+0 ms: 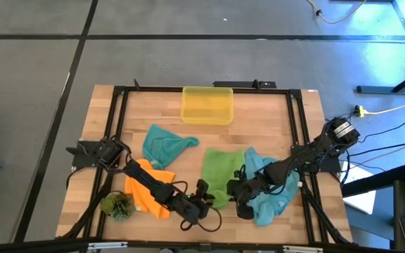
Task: Fold microfiber towels
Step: Fold the green microfiber cloth
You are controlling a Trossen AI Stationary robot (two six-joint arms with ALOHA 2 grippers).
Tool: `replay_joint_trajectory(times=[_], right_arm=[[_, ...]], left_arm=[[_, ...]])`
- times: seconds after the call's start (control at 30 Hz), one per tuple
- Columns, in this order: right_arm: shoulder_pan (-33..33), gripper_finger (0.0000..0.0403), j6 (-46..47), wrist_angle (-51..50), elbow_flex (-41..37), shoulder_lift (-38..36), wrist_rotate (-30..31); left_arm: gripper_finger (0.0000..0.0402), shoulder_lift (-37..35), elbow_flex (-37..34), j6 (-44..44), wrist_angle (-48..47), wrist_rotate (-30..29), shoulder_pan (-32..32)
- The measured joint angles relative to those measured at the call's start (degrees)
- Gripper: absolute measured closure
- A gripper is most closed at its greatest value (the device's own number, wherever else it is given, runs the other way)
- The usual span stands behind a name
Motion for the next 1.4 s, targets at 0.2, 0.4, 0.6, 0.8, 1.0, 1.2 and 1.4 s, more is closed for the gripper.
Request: replay_joint_trajectory(times=[0.2, 0.4, 0.6, 0.8, 1.0, 1.2, 1.4], right_arm=[[0.00, 0.0398, -0.09, -0.02, 0.00, 0.00, 0.00], [0.00, 0.0398, -0.19, -0.23, 0.00, 0.00, 0.00], [-0.33, 0.0398, -0.50, -0.52, 0.32, 0.00, 0.02], [-0.20, 0.0398, 0.71, 4.05, 0.68, -0.02, -2.93], [2.06, 0.0398, 1.24, 10.11, 0.72, 2.23, -4.85], [3.28, 0.0358, 0.19, 10.11, 0.72, 4.28, -6.14], [3.58, 0.0263, -0.17, 7.99, 0.72, 4.05, -9.05]], left_arm=[[0.0385, 0.00, 0.00, 0.36, -0.10, -0.06, -0.16], [0.0401, -1.86, -0.25, 1.76, -2.32, -0.23, -2.29], [0.0401, -8.47, -0.13, -0.25, -12.80, -4.70, -5.31], [0.0401, -13.57, -0.20, -7.62, -23.64, -5.84, -6.98], [0.0402, -15.12, -0.15, -12.04, -27.43, -4.17, -9.33], [0.0401, -15.10, -0.15, -18.90, -31.82, -2.92, -10.98], [0.0401, -15.10, -0.15, -21.05, -30.51, -2.89, -11.54]])
